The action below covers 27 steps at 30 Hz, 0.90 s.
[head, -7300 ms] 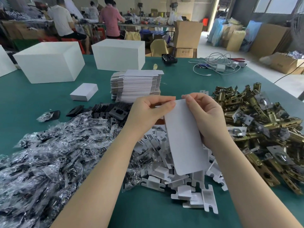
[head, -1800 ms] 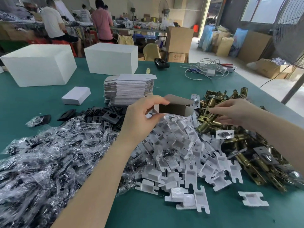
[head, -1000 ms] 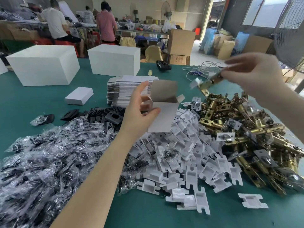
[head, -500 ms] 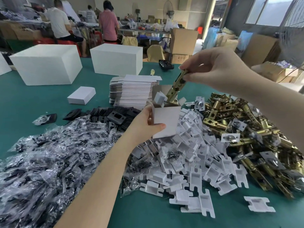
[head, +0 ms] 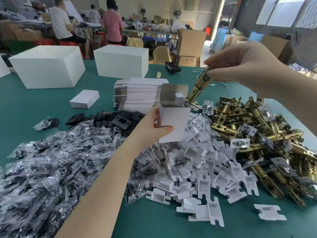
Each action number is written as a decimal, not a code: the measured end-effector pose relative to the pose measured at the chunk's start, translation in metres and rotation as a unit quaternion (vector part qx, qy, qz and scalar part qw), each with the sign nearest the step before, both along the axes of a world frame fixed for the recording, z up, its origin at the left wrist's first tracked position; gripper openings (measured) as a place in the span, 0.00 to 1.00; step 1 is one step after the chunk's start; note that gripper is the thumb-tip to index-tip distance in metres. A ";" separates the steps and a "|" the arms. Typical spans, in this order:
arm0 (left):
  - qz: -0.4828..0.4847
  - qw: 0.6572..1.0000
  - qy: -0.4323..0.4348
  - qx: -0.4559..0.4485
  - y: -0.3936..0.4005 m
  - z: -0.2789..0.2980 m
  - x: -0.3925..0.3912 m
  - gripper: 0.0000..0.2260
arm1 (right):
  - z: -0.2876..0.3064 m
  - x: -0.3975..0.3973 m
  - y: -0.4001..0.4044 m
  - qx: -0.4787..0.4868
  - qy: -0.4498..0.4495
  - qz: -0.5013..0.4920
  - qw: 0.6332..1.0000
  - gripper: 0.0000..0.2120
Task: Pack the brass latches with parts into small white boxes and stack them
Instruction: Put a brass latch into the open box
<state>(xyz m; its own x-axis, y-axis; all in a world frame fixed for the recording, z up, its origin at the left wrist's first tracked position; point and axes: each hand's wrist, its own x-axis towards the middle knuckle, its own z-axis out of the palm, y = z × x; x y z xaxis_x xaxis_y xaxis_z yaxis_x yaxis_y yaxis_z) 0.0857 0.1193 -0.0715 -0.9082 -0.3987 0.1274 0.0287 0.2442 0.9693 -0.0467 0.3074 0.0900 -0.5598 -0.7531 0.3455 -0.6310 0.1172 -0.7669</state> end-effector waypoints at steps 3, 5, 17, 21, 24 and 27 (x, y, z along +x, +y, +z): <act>0.013 1.000 -0.006 -0.005 0.001 0.000 -0.001 0.22 | -0.001 -0.014 0.022 -0.027 -0.055 -0.046 0.997 0.11; 0.027 1.000 0.006 0.000 0.000 0.002 -0.001 0.22 | 0.001 -0.028 0.044 -0.058 -0.093 -0.100 0.989 0.10; 0.013 0.997 0.054 0.050 0.007 0.007 -0.004 0.19 | -0.072 -0.030 0.065 0.401 0.513 0.031 0.759 0.19; 0.018 0.999 0.037 0.010 0.004 0.001 -0.005 0.18 | -0.058 -0.030 0.066 0.230 0.471 -0.066 0.849 0.12; 0.023 0.999 0.035 -0.010 0.003 -0.001 -0.005 0.17 | -0.040 -0.024 0.068 -0.004 0.363 -0.137 0.922 0.10; 0.015 1.000 0.025 0.003 0.002 -0.002 -0.005 0.18 | -0.018 -0.004 0.065 -0.182 0.154 -0.095 0.966 0.12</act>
<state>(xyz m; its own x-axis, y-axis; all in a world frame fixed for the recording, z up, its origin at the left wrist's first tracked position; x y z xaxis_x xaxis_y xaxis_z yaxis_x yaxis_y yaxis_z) 0.0808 0.1210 -0.0738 -0.8885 -0.4263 0.1694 0.0698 0.2394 0.9684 -0.0510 0.3720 0.0716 -0.5034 -0.4438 0.7413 -0.8301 0.0105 -0.5575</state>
